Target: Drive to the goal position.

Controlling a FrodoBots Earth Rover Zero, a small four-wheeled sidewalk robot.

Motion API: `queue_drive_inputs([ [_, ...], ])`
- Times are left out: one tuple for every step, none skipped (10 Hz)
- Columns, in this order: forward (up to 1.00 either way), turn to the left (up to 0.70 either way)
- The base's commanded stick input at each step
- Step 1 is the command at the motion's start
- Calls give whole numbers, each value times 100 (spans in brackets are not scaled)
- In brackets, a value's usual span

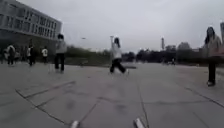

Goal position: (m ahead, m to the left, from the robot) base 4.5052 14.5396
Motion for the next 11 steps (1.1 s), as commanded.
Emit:
queue_drive_inputs([
  [50, 50],
  [50, 50],
  [50, 50],
  [50, 50],
  [50, 50],
  [50, 50],
  [50, 50],
  [50, 50],
  [50, 50],
  [50, 50],
  [50, 50],
])
